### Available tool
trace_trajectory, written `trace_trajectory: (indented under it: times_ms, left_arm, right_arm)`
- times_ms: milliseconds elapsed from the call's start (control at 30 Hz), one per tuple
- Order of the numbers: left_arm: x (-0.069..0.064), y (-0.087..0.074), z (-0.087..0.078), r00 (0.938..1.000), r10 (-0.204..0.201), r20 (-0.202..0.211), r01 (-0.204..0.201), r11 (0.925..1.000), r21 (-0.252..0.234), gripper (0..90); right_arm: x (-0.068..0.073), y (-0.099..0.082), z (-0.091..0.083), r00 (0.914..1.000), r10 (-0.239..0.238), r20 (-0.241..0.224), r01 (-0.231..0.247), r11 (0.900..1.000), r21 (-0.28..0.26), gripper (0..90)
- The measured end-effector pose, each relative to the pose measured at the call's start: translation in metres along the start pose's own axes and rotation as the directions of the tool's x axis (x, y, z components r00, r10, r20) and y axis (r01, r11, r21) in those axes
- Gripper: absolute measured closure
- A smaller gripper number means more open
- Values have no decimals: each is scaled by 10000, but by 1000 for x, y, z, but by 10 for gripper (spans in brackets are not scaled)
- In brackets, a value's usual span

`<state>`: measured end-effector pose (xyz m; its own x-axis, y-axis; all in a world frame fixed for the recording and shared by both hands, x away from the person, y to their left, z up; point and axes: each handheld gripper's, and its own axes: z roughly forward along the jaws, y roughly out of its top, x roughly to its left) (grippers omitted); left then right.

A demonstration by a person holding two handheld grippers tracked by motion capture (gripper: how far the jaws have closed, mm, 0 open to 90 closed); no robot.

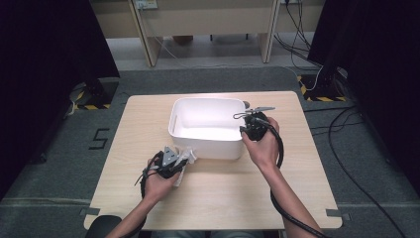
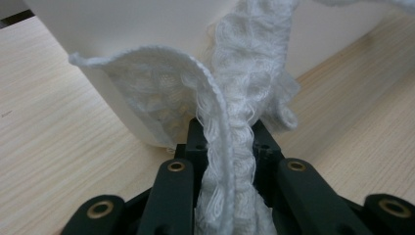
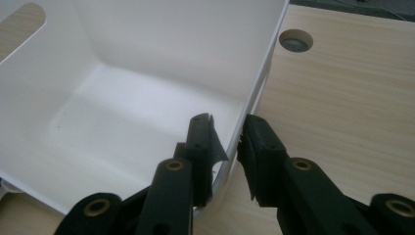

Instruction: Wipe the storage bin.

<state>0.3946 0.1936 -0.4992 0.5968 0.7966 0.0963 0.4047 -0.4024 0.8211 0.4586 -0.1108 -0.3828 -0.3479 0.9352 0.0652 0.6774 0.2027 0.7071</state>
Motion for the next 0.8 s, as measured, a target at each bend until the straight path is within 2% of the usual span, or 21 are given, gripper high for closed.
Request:
trace_trajectory:
  times_ms: [367, 800]
  left_arm:
    - [-8, 6, 4, 9998, 66, 212, -65, 10000, -24, 755]
    - [-9, 19, -8, 9997, 73, 249, -56, 9976, -685, 756]
  right_arm:
    - [0, 0, 0, 10000, -12, 35, 12, 10000, -24, 745]
    - [0, 0, 0, 10000, -27, 31, 27, 10000, -39, 745]
